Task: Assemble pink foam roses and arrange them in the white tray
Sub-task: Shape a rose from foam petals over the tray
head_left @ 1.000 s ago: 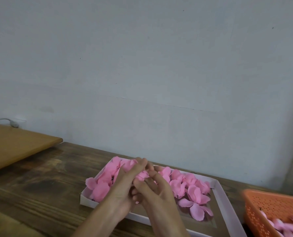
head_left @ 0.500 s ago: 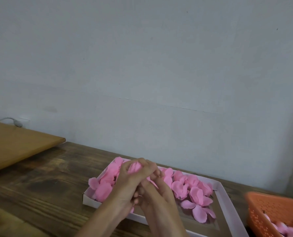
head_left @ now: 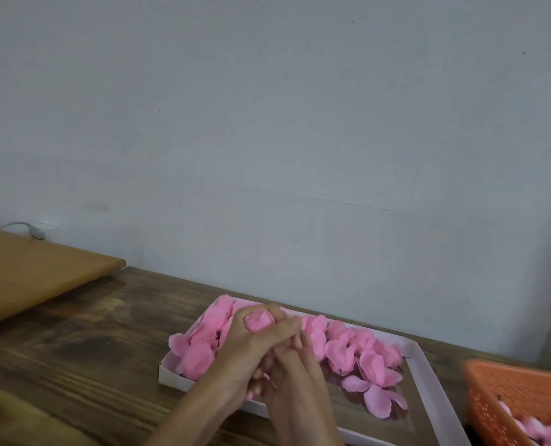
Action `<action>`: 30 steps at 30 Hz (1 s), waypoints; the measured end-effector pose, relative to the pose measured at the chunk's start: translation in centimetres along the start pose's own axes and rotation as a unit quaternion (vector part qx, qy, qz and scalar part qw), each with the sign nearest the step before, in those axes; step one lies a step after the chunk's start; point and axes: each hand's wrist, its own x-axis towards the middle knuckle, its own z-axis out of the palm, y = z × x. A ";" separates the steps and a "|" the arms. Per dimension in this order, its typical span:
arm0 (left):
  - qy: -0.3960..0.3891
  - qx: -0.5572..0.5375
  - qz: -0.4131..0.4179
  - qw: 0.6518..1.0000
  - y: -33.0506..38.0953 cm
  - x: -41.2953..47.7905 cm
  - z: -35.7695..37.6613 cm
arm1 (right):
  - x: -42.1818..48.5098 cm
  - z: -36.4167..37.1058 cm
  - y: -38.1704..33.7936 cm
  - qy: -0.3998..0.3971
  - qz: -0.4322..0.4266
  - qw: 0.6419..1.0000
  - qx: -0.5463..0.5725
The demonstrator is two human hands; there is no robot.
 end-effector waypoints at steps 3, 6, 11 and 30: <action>-0.031 -0.009 0.006 0.999 0.0 0.0 0.0 | 0.3 0.0 -0.1 0.016 0.063 0.995 -0.082; -0.037 -0.046 0.001 0.998 0.4 -0.1 0.3 | -0.3 -1.2 0.2 -0.002 0.002 0.969 -0.249; 0.000 -0.023 -0.016 1.000 0.5 0.0 0.5 | -0.7 -1.0 0.8 -0.042 -0.135 0.967 -0.212; -0.034 -0.026 -0.037 0.998 -0.8 0.3 0.1 | 0.2 -0.1 -0.3 0.035 -0.008 0.996 -0.077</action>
